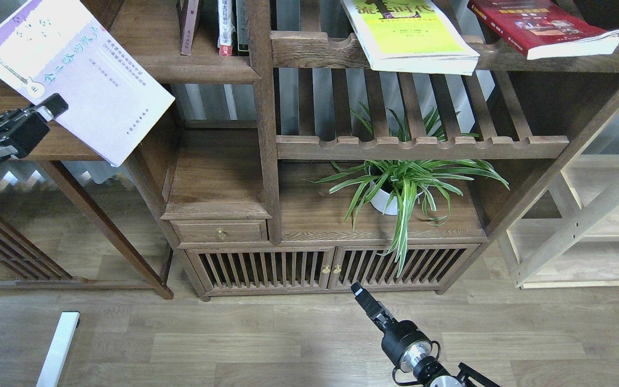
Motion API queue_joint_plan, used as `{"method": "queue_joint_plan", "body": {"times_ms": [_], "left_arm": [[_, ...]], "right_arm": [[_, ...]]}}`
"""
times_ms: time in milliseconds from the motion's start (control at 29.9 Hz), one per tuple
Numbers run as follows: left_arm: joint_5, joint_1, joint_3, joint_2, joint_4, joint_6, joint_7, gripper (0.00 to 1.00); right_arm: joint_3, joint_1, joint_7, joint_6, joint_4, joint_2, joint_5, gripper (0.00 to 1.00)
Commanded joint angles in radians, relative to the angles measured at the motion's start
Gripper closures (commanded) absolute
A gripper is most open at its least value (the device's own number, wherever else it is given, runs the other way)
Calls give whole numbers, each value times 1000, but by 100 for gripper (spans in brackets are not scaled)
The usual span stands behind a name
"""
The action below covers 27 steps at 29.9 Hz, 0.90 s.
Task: Organize books on shelf
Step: 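Push the white book onto the top shelf with the left gripper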
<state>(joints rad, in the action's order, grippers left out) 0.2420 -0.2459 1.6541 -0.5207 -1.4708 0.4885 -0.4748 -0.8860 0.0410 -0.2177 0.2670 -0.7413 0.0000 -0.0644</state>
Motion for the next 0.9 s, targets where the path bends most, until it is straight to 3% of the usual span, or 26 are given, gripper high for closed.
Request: {"method": "queue_joint_plan", "body": {"times_ms": [0, 401, 869], "left_arm": [[-10, -9, 18, 4, -3, 0, -4, 98], [-10, -27, 69, 8, -8, 0, -7, 98], [0, -174, 53, 14, 0, 0, -14, 98]], "right_arm": [[1, 2, 0, 0, 0, 0, 0, 4], [2, 2, 1, 1, -1, 0, -2, 4], [2, 2, 1, 3, -9, 0, -3, 4]]}}
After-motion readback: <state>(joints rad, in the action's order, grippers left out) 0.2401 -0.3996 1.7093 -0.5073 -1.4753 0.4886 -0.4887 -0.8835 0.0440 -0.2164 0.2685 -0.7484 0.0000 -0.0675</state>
